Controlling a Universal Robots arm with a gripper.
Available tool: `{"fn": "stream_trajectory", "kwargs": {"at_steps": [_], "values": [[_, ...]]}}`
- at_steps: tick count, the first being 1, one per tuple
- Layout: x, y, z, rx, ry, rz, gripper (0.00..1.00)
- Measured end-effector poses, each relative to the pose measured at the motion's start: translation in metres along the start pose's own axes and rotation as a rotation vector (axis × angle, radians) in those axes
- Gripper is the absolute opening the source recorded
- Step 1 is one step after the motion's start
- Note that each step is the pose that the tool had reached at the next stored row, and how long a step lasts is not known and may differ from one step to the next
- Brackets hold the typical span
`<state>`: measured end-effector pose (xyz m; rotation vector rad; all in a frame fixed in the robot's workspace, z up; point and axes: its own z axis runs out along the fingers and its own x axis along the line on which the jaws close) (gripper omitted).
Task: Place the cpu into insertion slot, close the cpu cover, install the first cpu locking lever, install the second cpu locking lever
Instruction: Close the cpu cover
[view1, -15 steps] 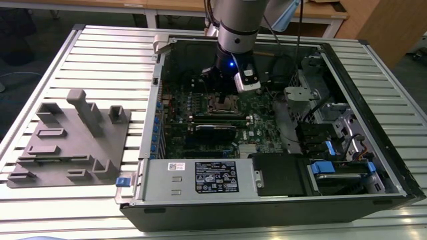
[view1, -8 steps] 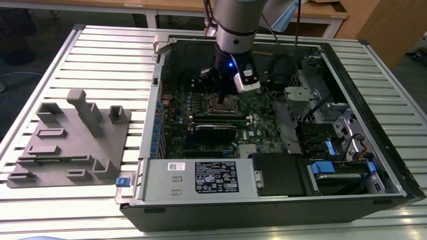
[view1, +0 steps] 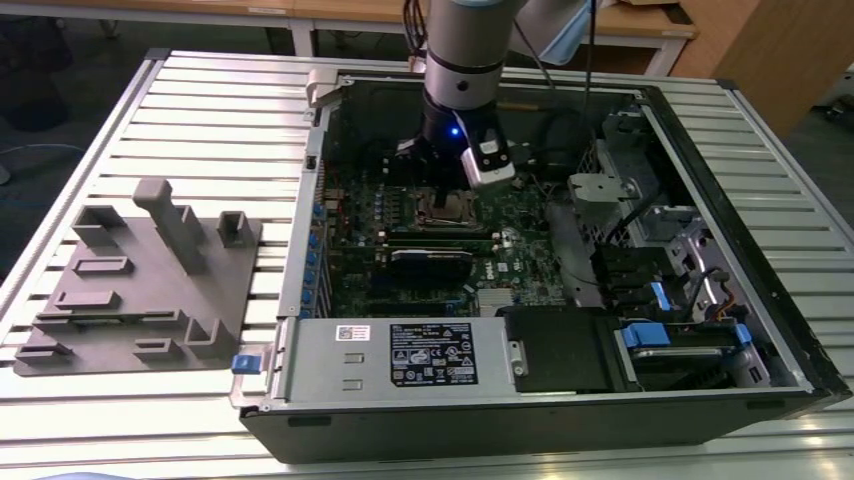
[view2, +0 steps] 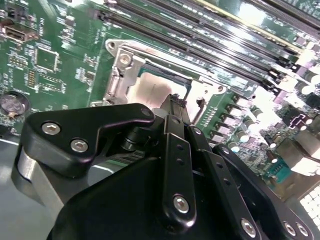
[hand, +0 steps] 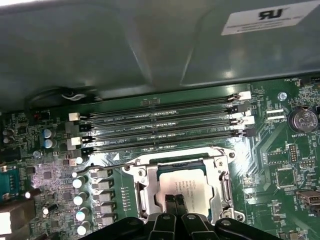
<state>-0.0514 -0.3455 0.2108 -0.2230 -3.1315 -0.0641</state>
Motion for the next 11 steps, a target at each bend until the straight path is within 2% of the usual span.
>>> {"fn": "stream_trajectory", "kwargs": {"at_steps": [7,11], "values": [[0.0159,-0.0023,0.0011,-0.0015,-0.0093,-0.001,0.11],[0.0175,-0.0026,0.0026,-0.0028,-0.0132,-0.019,0.11]]}}
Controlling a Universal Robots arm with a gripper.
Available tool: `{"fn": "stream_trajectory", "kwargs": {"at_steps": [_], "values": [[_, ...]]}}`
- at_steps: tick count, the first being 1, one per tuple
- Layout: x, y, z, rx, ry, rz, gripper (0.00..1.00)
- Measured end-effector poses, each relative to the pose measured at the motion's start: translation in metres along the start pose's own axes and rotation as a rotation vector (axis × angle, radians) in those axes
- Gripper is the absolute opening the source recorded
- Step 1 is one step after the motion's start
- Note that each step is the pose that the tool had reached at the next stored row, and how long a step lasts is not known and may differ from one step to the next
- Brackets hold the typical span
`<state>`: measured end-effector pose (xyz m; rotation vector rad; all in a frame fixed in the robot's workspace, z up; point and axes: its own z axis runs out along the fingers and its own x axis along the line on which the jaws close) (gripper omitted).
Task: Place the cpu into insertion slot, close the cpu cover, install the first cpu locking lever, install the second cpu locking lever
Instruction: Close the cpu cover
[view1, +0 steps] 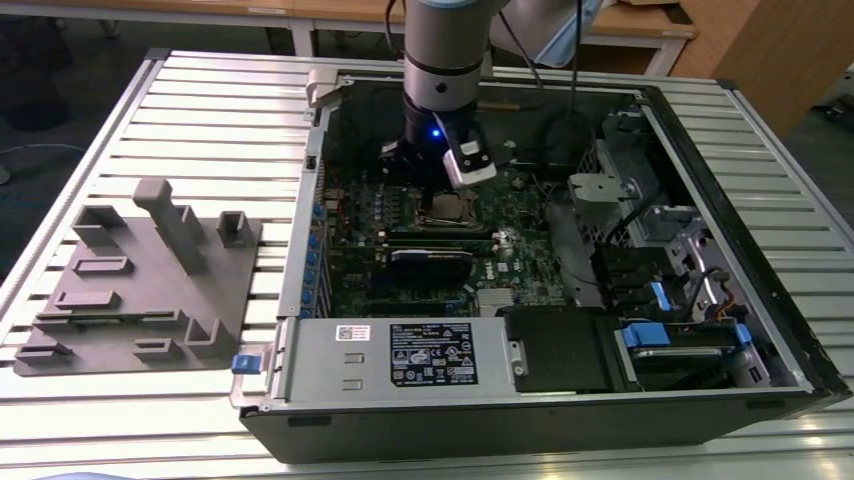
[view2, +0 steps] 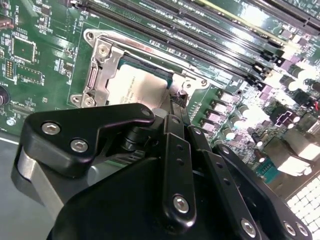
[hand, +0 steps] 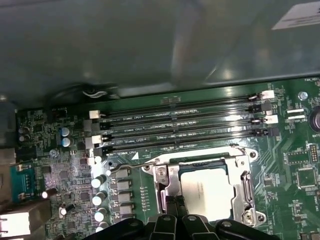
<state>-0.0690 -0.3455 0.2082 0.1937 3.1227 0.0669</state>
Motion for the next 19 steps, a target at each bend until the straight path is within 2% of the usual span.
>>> {"fn": "stream_trajectory", "kwargs": {"at_steps": [6,19], "values": [[0.0004,0.0,0.0005,-0.0006,-0.0015,-0.028,0.11],[0.0038,-0.0001,0.0021,-0.0033,-0.0015,-0.03,0.11]]}}
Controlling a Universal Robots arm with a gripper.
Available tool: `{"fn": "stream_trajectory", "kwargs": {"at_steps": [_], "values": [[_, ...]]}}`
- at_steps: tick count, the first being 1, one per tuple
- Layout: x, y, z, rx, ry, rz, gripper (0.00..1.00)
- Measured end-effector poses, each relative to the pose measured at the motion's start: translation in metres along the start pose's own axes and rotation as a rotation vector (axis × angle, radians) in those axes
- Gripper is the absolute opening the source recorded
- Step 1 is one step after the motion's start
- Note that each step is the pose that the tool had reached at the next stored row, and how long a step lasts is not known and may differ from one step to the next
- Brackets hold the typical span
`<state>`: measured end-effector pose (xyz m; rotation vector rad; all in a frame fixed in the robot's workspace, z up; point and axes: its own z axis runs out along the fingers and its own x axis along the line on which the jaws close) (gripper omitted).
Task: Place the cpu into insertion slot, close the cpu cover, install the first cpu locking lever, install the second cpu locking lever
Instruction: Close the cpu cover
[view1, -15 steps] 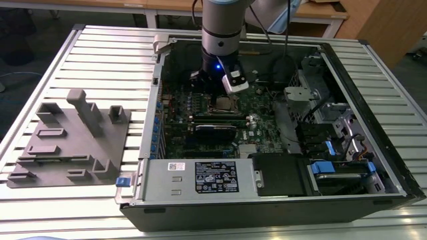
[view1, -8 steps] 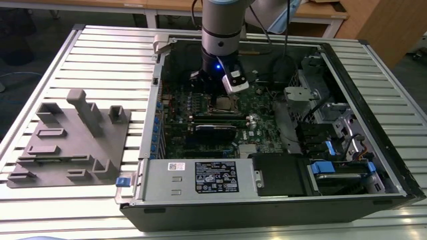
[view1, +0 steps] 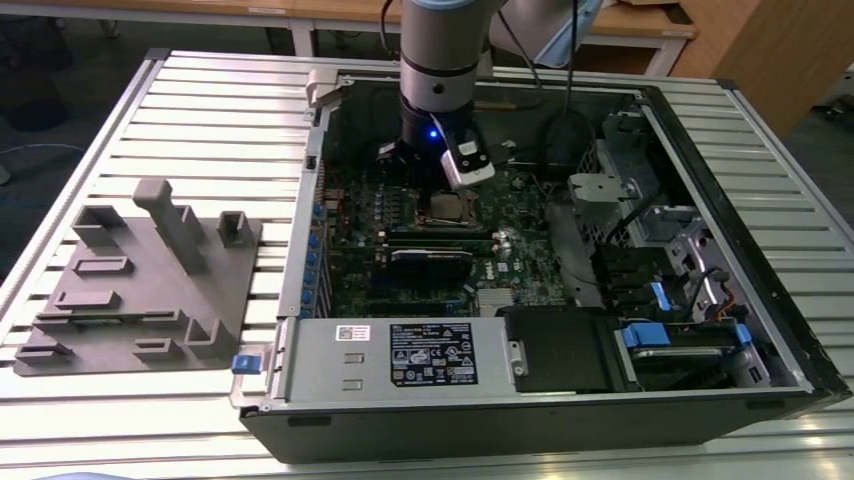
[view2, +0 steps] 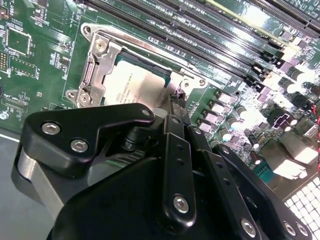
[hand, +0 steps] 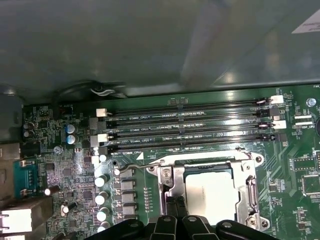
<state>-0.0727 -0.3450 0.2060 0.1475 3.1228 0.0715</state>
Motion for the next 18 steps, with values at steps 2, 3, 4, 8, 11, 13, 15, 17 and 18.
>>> {"fn": "stream_trajectory", "kwargs": {"at_steps": [2,3,4,8,11,13,15,17,18], "values": [[0.0,-0.0001,0.0011,0.0,0.0,-0.001,0.11],[0.0001,-0.0001,0.0016,0.0,0.0,-0.002,0.11],[0.0001,-0.0001,0.0019,0.0001,0.0001,-0.003,0.11],[0.0003,0.0012,0.0022,0.0,0.0001,-0.003,0.11],[0.0004,0.0024,0.0035,0.0,0.0001,-0.003,0.11],[0.0004,0.0023,0.0044,0.0001,0.0002,-0.004,0.11],[0.0005,0.0023,0.0048,0.0003,0.0003,-0.004,0.11],[0.0005,0.0023,0.0049,0.0003,0.0003,-0.004,0.11],[0.0004,0.0023,0.005,0.0001,0.0001,-0.004,0.11]]}}
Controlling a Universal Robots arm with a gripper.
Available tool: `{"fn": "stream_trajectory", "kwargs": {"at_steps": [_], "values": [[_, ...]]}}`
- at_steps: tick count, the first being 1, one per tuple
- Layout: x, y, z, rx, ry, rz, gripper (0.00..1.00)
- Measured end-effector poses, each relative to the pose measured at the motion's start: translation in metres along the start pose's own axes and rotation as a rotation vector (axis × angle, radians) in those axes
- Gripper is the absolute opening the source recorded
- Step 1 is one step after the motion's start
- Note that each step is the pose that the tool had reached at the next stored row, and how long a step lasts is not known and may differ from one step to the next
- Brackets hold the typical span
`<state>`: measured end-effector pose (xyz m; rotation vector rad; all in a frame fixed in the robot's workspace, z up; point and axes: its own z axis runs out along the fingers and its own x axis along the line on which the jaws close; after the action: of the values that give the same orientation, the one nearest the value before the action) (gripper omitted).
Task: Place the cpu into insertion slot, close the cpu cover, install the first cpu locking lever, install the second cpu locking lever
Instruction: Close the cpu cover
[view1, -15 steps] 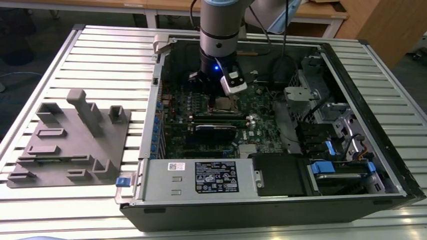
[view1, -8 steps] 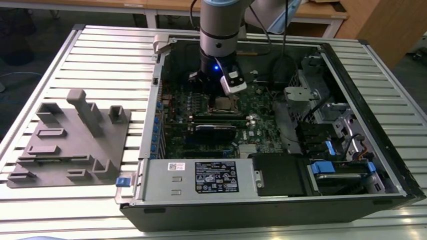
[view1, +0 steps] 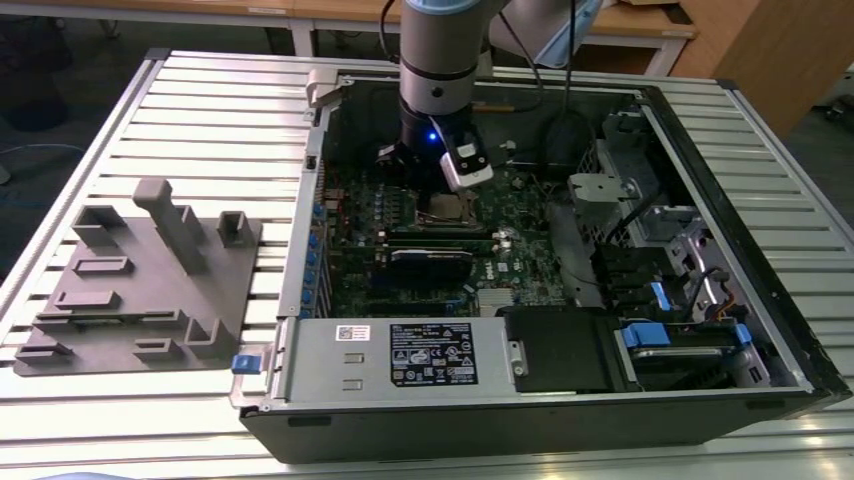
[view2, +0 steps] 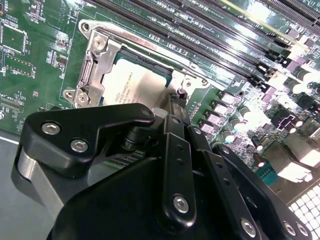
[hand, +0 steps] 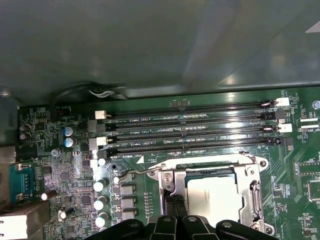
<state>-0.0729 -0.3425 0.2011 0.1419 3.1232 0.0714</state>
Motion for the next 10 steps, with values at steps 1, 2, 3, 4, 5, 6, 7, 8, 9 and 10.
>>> {"fn": "stream_trajectory", "kwargs": {"at_steps": [1,2,3,4,5,6,7,8,9,10], "values": [[0.0,0.0,0.0,-0.0001,0.0,0.0,0.11],[0.0,0.0,0.0001,-0.0001,0.0,0.0,0.11],[0.0,0.0,0.0007,-0.0005,-0.0003,0.0,0.11],[0.0,0.0,0.0012,-0.0004,-0.0002,0.0,0.11],[0.0,-0.0001,0.0015,-0.0001,0.0,0.0,0.11],[0.0,-0.0001,0.0016,0.0001,0.0001,0.0,0.11],[0.0,-0.0001,0.0016,0.0001,0.0001,0.0,0.11],[0.0,-0.0001,0.0016,0.0002,0.0001,0.0,0.11],[0.0,-0.0001,0.0016,0.0001,0.0001,0.0,0.11],[0.0,-0.0001,0.0017,0.0001,0.0,0.0,0.11]]}}
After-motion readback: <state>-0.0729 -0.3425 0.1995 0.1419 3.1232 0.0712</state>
